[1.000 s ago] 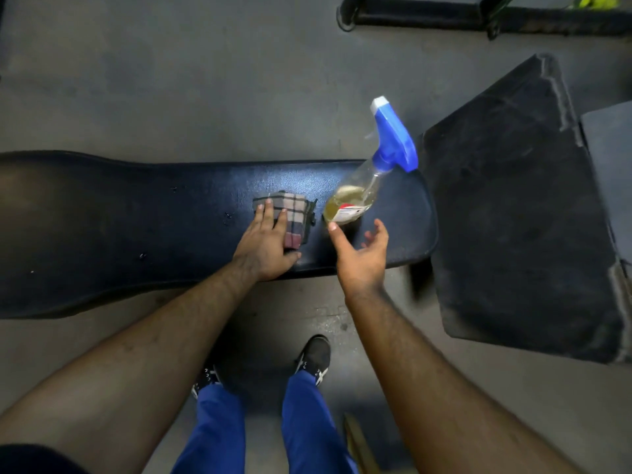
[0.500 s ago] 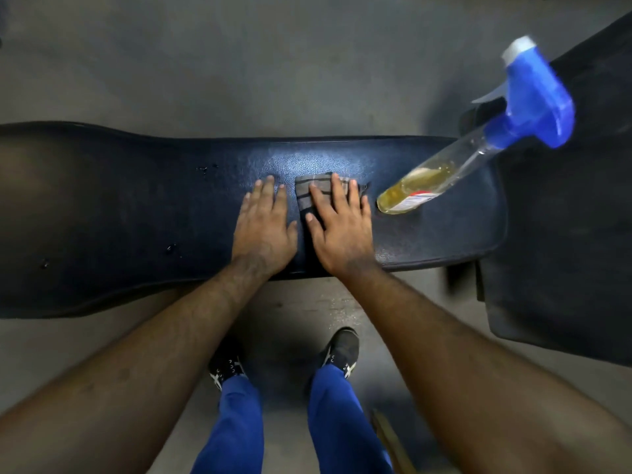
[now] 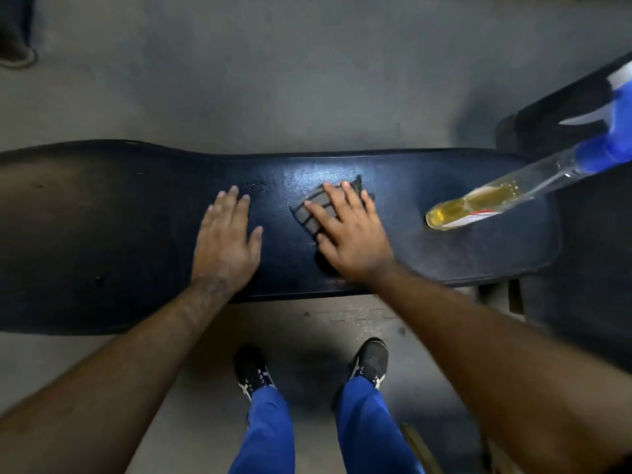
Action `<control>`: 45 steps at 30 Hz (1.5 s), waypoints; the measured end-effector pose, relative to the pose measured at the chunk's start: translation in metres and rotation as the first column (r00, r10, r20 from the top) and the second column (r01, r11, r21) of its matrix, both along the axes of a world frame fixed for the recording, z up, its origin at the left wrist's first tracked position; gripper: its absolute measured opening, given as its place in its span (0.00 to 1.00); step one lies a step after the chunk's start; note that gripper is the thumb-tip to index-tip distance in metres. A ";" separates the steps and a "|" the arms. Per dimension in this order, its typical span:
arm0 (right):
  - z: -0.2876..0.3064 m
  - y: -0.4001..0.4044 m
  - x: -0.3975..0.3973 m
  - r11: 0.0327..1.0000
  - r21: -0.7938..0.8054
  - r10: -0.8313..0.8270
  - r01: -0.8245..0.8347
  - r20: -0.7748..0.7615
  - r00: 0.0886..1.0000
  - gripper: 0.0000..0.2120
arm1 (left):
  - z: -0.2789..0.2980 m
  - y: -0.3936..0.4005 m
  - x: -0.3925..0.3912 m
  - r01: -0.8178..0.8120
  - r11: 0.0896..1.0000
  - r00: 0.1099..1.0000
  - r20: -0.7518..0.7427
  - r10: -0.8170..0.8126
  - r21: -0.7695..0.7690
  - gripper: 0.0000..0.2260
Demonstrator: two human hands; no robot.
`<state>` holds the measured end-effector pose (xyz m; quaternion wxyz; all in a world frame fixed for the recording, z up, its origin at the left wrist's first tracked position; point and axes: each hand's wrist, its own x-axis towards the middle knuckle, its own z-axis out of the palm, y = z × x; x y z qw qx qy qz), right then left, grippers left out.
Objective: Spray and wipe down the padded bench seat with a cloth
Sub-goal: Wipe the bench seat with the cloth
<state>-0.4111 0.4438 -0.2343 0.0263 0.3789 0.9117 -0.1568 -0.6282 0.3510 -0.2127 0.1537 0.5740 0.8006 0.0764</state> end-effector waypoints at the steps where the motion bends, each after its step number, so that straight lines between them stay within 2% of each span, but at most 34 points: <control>1: -0.005 0.016 0.004 1.000 0.028 -0.006 0.006 0.000 1.000 0.29 | -0.007 -0.004 -0.002 0.032 0.999 0.999 -0.011 -0.032 -0.002 0.26; 3: -0.007 0.038 -0.010 0.952 0.032 -0.304 0.304 -0.004 0.953 0.28 | -0.019 -0.008 -0.001 0.054 0.998 0.998 -0.041 -0.053 0.026 0.28; 4: -0.005 0.035 -0.028 0.877 0.019 -0.481 0.481 0.005 0.877 0.27 | -0.022 -0.009 0.000 0.050 0.998 0.997 -0.055 -0.047 0.046 0.28; 5: -0.004 0.025 -0.046 0.830 0.005 -0.558 0.558 0.010 0.830 0.26 | -0.023 -0.010 0.001 0.045 0.997 0.997 -0.072 -0.040 0.062 0.28; 6: 0.000 0.011 -0.062 0.851 0.007 -0.526 0.526 -0.003 0.851 0.26 | -0.024 -0.010 0.001 0.046 0.996 0.995 -0.092 -0.039 0.071 0.28; 8: 0.001 -0.015 -0.068 0.976 -0.008 -0.220 0.219 -0.047 0.974 0.24 | -0.026 -0.010 0.001 0.070 0.995 0.991 -0.122 -0.061 0.065 0.28; 10: -0.003 0.002 -0.053 0.999 0.028 0.039 -0.037 -0.048 0.998 0.24 | -0.031 -0.012 -0.001 0.074 0.994 0.989 -0.136 -0.063 0.075 0.28; 11: -0.005 0.019 -0.051 0.998 0.056 0.011 -0.009 -0.033 0.999 0.25 | -0.033 -0.012 -0.001 0.074 0.993 0.988 -0.143 -0.061 0.089 0.27; 12: -0.008 0.037 -0.054 0.986 0.076 -0.146 0.147 -0.021 0.989 0.26 | -0.035 -0.011 -0.001 0.078 0.992 0.987 -0.151 -0.063 0.099 0.27; 14: -0.006 0.048 -0.074 0.847 0.031 -0.532 0.531 0.013 0.847 0.26 | -0.033 -0.011 0.000 0.082 0.992 0.987 -0.149 -0.067 0.098 0.27; 15: -0.002 0.037 -0.087 0.825 0.016 -0.565 0.565 0.015 0.825 0.26 | -0.031 -0.010 0.000 0.082 0.992 0.988 -0.142 -0.068 0.093 0.27; 17: 0.005 0.001 -0.093 0.951 -0.009 -0.309 0.309 -0.023 0.951 0.25 | -0.029 -0.011 0.000 0.083 0.993 0.989 -0.127 -0.072 0.083 0.28; 19: 0.001 -0.009 -0.058 1.000 -0.003 -0.011 0.011 -0.035 0.999 0.24 | -0.032 -0.012 -0.001 0.085 0.992 0.989 -0.128 -0.072 0.093 0.27; 20: -0.002 0.004 -0.042 0.999 0.026 -0.027 0.028 -0.037 0.999 0.25 | -0.033 -0.012 -0.001 0.082 0.991 0.989 -0.131 -0.069 0.103 0.27; 21: -0.004 0.018 -0.031 0.981 0.043 -0.188 0.189 -0.031 0.982 0.26 | -0.034 -0.011 -0.002 0.082 0.990 0.989 -0.134 -0.066 0.114 0.27; 23: -0.004 0.024 -0.034 0.804 0.039 -0.594 0.594 0.002 0.804 0.27 | -0.034 -0.011 -0.002 0.080 0.989 0.988 -0.142 -0.062 0.126 0.27; 24: -0.004 0.012 -0.045 0.759 0.032 -0.652 0.651 0.023 0.758 0.27 | -0.033 -0.011 -0.001 0.080 0.989 0.988 -0.145 -0.062 0.125 0.27; 25: 0.000 -0.008 -0.055 0.807 0.024 -0.591 0.591 0.027 0.806 0.27 | -0.032 -0.011 -0.001 0.078 0.990 0.987 -0.146 -0.061 0.119 0.27; 27: 0.006 -0.046 -0.049 0.967 -0.005 -0.254 0.254 -0.025 0.967 0.25 | -0.032 -0.011 0.000 0.081 0.991 0.988 -0.142 -0.066 0.105 0.27; 28: 0.004 -0.049 -0.032 0.997 0.001 -0.079 0.079 -0.032 0.996 0.25 | -0.034 -0.012 0.000 0.082 0.991 0.987 -0.144 -0.067 0.106 0.27; 29: 0.001 -0.039 -0.013 0.999 0.035 0.002 -0.001 -0.024 1.000 0.24 | -0.035 -0.012 0.000 0.082 0.990 0.987 -0.148 -0.065 0.112 0.27; 30: -0.005 -0.026 0.000 0.996 0.068 -0.064 0.065 -0.017 0.998 0.25 | -0.038 -0.012 0.000 0.082 0.990 0.986 -0.153 -0.063 0.117 0.27; 31: -0.006 -0.016 0.006 0.961 0.065 -0.267 0.268 -0.019 0.963 0.25 | -0.038 -0.012 0.000 0.081 0.990 0.986 -0.158 -0.061 0.119 0.27; 33: -0.007 -0.026 -0.010 0.771 0.068 -0.633 0.633 -0.036 0.774 0.28 | -0.038 -0.013 0.001 0.078 0.988 0.986 -0.155 -0.058 0.133 0.27; 34: -0.007 -0.048 -0.027 0.757 0.066 -0.649 0.649 -0.037 0.760 0.28 | -0.037 -0.013 0.001 0.075 0.988 0.987 -0.149 -0.054 0.138 0.27; 35: -0.006 -0.075 -0.039 0.821 0.054 -0.565 0.568 -0.054 0.823 0.29 | -0.036 -0.013 0.001 0.069 0.987 0.989 -0.139 -0.049 0.144 0.27; 37: -0.003 -0.116 -0.032 0.977 0.040 -0.206 0.209 -0.080 0.975 0.28 | -0.035 -0.013 0.000 0.060 0.985 0.994 -0.104 -0.043 0.164 0.26; 38: -0.005 -0.112 -0.016 0.998 0.045 -0.037 0.041 -0.093 0.995 0.27 | -0.036 -0.014 -0.001 0.056 0.983 0.996 -0.083 -0.043 0.173 0.26; 39: -0.009 -0.098 -0.004 0.995 0.094 0.051 -0.042 -0.093 0.994 0.26 | -0.037 -0.015 -0.002 0.054 0.981 0.997 -0.062 -0.044 0.184 0.25; 40: -0.011 -0.082 0.003 0.993 0.119 0.018 -0.009 -0.072 0.997 0.25 | -0.038 -0.015 -0.003 0.050 0.979 0.998 -0.042 -0.042 0.199 0.25; 41: -0.013 -0.067 0.003 0.980 0.118 -0.154 0.161 -0.068 0.986 0.26 | -0.038 -0.014 -0.003 0.041 0.977 0.999 -0.023 -0.037 0.211 0.25; 43: -0.008 -0.065 -0.022 0.802 0.074 -0.590 0.593 -0.064 0.805 0.27 | -0.035 -0.013 -0.005 0.020 0.976 0.999 0.041 -0.029 0.215 0.24; 44: -0.007 -0.081 -0.044 0.749 0.062 -0.655 0.659 -0.074 0.752 0.28 | -0.031 -0.012 -0.007 0.008 0.976 0.995 0.094 -0.029 0.219 0.24; 45: -0.005 -0.101 -0.063 0.800 0.065 -0.591 0.597 -0.088 0.802 0.28 | -0.024 -0.013 -0.009 -0.003 0.974 0.987 0.159 -0.034 0.225 0.24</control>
